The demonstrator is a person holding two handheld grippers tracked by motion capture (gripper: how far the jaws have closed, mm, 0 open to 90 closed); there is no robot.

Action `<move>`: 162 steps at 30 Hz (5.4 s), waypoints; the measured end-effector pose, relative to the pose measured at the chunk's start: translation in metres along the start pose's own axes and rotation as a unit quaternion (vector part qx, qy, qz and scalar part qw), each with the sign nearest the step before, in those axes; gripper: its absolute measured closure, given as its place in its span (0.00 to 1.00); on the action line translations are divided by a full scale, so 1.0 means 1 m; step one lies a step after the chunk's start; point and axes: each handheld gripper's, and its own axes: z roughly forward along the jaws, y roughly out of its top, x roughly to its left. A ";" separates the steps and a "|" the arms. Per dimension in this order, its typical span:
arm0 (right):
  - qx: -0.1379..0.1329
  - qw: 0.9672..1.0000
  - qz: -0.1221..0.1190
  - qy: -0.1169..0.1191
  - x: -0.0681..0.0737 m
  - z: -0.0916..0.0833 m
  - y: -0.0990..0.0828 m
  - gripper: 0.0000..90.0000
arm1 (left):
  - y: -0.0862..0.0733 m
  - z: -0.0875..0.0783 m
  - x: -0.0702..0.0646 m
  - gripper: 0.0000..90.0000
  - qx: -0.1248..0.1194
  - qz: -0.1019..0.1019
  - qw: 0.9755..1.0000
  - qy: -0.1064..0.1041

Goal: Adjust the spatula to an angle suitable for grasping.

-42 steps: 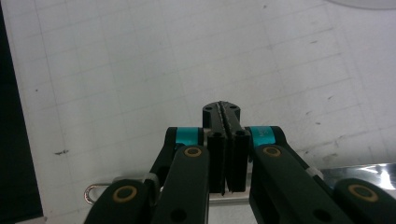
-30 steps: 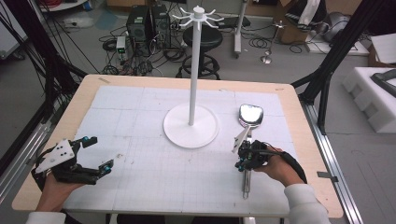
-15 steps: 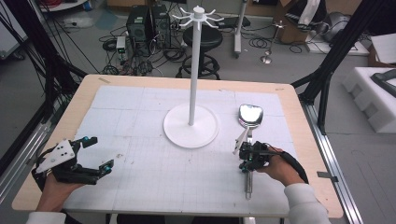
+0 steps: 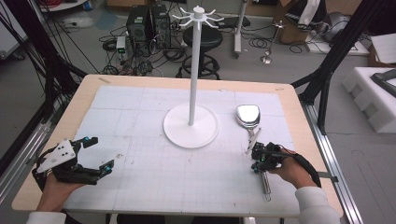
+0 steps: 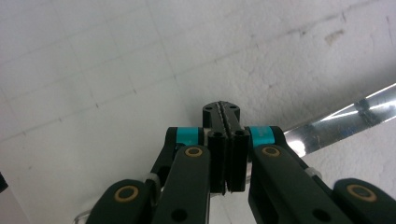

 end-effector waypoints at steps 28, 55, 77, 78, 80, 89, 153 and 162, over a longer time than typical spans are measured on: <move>-0.110 0.991 0.076 -0.027 -0.009 -0.028 -0.022 0.62 | -0.001 0.001 0.000 0.02 0.006 -0.001 1.000 -0.001; -0.132 0.946 0.255 -0.148 -0.041 -0.029 -0.009 0.00 | 0.000 0.001 0.001 0.02 0.003 -0.002 1.000 -0.002; -0.080 0.941 0.306 -0.121 -0.054 0.002 -0.005 0.11 | -0.001 0.002 0.001 0.02 0.005 -0.002 1.000 -0.002; -0.080 0.942 0.305 -0.116 -0.055 0.003 -0.006 0.17 | -0.001 0.002 0.001 0.02 0.006 -0.002 1.000 -0.002; -0.081 0.941 0.309 -0.115 -0.055 0.003 -0.006 0.19 | -0.001 0.002 0.001 0.02 0.006 -0.003 1.000 -0.001; -0.090 0.939 0.323 -0.080 -0.057 0.005 -0.008 0.50 | -0.001 0.002 0.001 0.02 0.006 -0.003 1.000 -0.001; -0.135 0.955 0.254 -0.074 -0.042 -0.037 -0.016 0.84 | 0.000 0.004 -0.001 0.02 0.016 0.005 1.000 -0.002; -0.157 0.966 0.194 -0.069 -0.027 -0.060 -0.016 0.84 | 0.001 0.003 -0.002 0.02 0.014 0.007 1.000 -0.002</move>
